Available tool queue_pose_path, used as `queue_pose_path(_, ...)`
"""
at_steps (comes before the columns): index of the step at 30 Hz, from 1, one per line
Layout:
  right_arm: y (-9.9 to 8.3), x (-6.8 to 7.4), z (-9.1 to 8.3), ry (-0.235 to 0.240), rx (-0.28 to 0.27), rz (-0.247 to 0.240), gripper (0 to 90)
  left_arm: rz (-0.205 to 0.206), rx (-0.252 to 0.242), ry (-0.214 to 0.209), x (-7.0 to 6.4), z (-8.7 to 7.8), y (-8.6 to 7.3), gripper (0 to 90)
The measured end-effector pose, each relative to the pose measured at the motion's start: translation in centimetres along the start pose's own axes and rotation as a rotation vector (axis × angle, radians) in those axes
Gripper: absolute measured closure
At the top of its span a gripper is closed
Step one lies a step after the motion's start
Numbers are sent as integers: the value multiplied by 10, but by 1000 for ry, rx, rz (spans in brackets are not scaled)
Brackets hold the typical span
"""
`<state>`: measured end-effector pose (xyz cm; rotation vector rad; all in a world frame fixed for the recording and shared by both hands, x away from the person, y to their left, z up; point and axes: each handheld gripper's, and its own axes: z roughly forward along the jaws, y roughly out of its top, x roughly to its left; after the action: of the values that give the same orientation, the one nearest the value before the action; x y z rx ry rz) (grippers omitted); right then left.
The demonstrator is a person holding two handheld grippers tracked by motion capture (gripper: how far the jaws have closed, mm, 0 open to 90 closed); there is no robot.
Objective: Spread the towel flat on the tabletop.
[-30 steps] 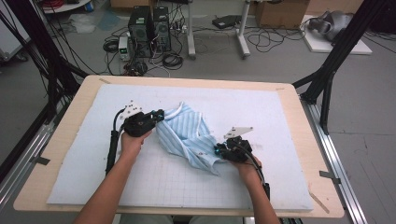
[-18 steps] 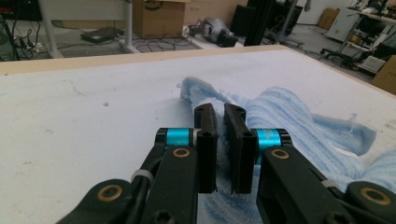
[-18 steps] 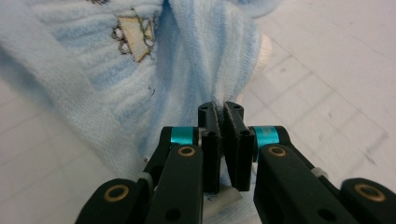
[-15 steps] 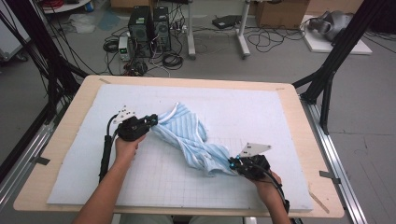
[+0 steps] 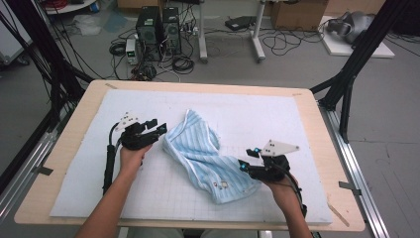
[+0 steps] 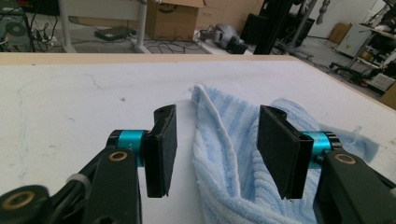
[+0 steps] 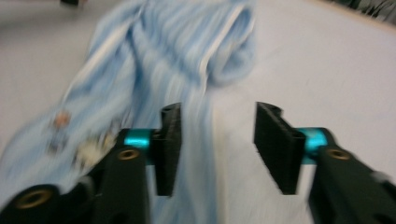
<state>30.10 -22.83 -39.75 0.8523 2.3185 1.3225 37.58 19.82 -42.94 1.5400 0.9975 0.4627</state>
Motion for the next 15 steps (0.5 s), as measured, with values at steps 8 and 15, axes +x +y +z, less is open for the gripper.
queue_pose_path(8,36,-13,65,-12,57,19,487,1,4,-7,0,-6,-4,452)
queue_pose_path(15,39,-16,117,41,171,38,592,14,14,-24,-4,-7,-4,451)
